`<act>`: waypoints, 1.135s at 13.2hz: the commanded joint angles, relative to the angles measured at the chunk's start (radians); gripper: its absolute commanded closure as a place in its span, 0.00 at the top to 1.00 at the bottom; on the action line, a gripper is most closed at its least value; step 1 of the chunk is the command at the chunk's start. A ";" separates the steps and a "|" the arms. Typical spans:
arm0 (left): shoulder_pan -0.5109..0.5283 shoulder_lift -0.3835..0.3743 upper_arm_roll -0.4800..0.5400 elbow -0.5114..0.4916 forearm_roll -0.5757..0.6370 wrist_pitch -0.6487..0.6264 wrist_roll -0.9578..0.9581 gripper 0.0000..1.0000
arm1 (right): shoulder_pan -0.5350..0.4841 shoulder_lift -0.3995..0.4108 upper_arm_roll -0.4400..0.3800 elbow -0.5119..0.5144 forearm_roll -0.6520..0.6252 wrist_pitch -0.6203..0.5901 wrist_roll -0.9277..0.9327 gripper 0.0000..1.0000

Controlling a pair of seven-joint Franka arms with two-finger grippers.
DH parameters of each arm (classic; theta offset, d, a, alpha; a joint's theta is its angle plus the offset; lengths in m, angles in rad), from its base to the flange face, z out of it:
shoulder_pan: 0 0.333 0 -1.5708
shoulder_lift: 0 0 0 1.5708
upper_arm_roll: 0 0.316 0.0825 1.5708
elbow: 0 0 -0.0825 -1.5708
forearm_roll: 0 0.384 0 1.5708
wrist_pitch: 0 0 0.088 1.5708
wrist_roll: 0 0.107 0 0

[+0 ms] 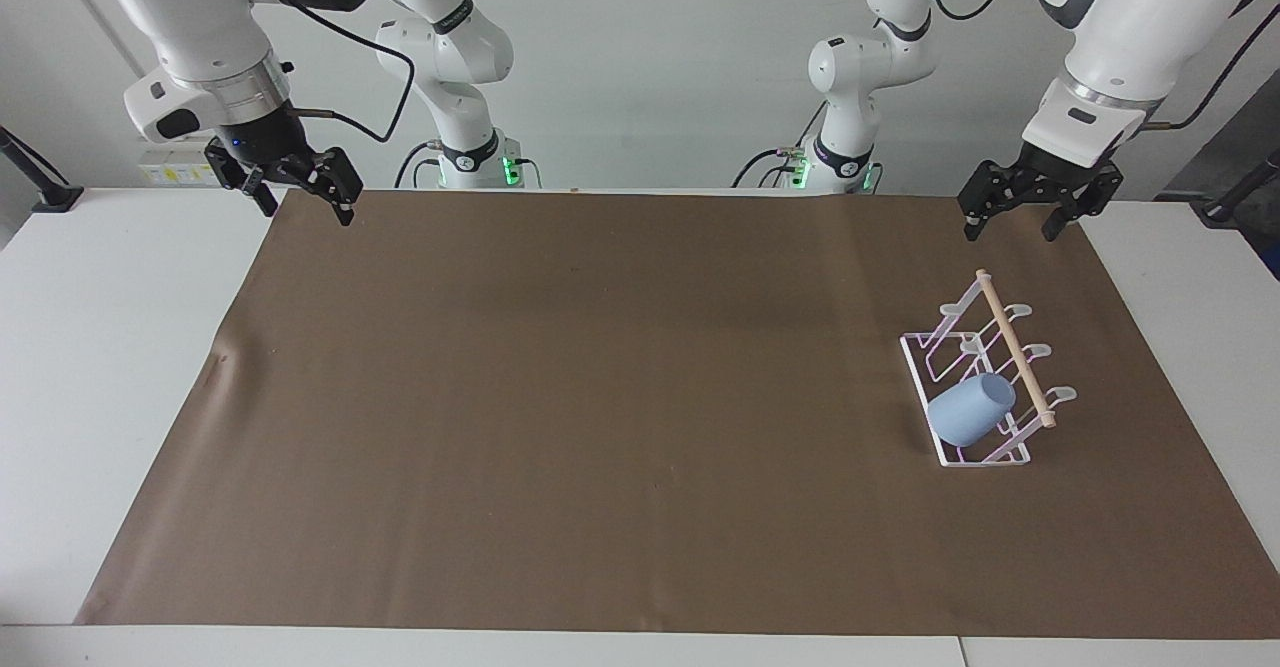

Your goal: Hang cup on cup holder

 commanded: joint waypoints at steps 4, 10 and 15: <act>-0.196 -0.045 0.219 0.005 -0.011 -0.080 0.055 1.00 | 0.098 0.011 -0.118 0.016 0.011 0.005 0.003 1.00; -0.234 -0.065 0.245 -0.013 -0.014 -0.103 0.051 1.00 | 0.074 0.012 -0.115 0.012 0.016 0.010 -0.031 1.00; -0.242 -0.070 0.276 -0.013 -0.043 -0.133 0.051 1.00 | 0.078 0.004 -0.104 0.011 0.017 0.005 -0.025 1.00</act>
